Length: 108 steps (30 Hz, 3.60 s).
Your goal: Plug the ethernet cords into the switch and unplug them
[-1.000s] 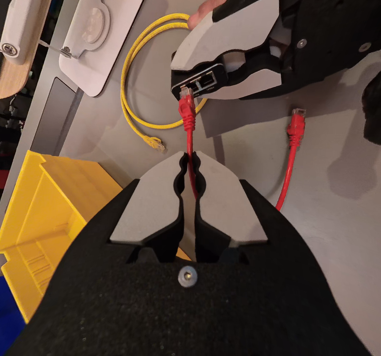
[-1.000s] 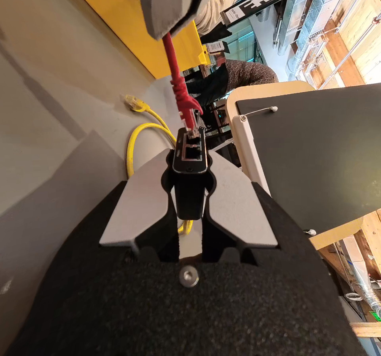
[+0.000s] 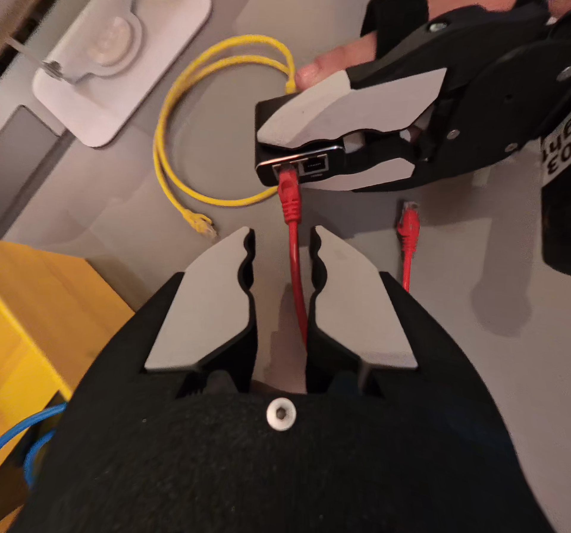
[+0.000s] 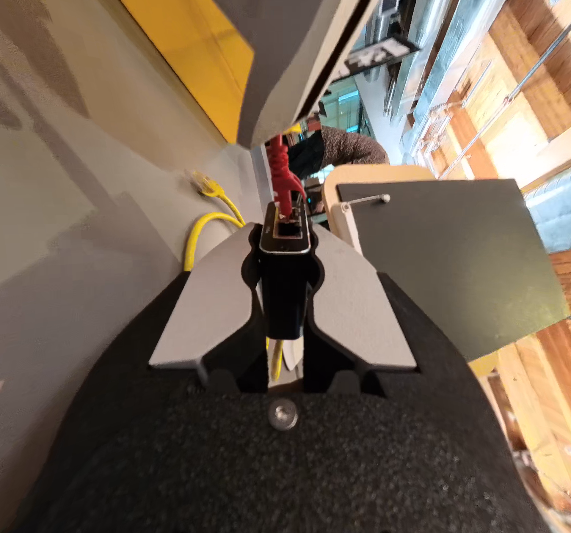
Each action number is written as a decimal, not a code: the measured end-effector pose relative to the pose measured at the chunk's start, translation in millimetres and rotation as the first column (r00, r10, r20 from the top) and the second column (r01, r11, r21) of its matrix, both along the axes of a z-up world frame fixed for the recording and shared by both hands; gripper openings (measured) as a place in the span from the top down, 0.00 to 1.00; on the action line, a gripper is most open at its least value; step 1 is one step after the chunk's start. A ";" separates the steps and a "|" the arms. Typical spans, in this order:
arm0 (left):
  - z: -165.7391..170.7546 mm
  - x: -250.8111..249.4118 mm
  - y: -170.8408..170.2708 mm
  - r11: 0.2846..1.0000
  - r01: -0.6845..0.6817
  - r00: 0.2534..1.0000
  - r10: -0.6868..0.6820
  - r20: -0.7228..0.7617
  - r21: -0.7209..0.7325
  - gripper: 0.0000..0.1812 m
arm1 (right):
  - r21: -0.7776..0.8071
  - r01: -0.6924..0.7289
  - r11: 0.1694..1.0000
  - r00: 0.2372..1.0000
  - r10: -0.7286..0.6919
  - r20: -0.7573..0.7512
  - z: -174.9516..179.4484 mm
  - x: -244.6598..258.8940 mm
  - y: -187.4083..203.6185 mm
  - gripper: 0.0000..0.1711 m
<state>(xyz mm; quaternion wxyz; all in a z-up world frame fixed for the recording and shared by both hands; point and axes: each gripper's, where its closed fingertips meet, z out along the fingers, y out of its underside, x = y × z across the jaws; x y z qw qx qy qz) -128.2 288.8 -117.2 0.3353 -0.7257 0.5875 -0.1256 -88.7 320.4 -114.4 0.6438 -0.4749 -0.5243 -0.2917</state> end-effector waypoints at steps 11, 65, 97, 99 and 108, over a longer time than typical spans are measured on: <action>-25.7 7.3 -4.5 0.996 -0.043 0.999 0.042 -0.019 -0.073 0.94 | -0.161 0.004 0.987 1.000 -0.004 0.004 -19.5 -10.1 -6.7 0.83; 45.3 -221.9 105.7 0.864 -0.500 0.864 0.502 -0.026 0.056 0.74 | -0.086 0.083 0.993 0.990 -0.092 -0.111 -9.1 26.6 12.4 0.85; 95.8 -137.0 -39.1 0.873 0.448 0.771 -0.268 -0.578 0.192 0.97 | -0.112 0.103 0.988 0.930 -0.136 -0.341 16.0 52.0 17.9 0.85; 49.8 -116.8 -51.8 0.847 0.524 0.662 -0.337 -0.669 0.091 0.97 | -0.113 0.103 0.988 0.931 -0.136 -0.339 15.7 51.7 17.8 0.85; -1.4 -47.7 -89.6 0.872 0.482 0.842 -0.487 -0.233 -0.082 0.82 | -0.128 0.099 0.987 0.919 -0.140 -0.368 16.8 56.3 16.4 0.85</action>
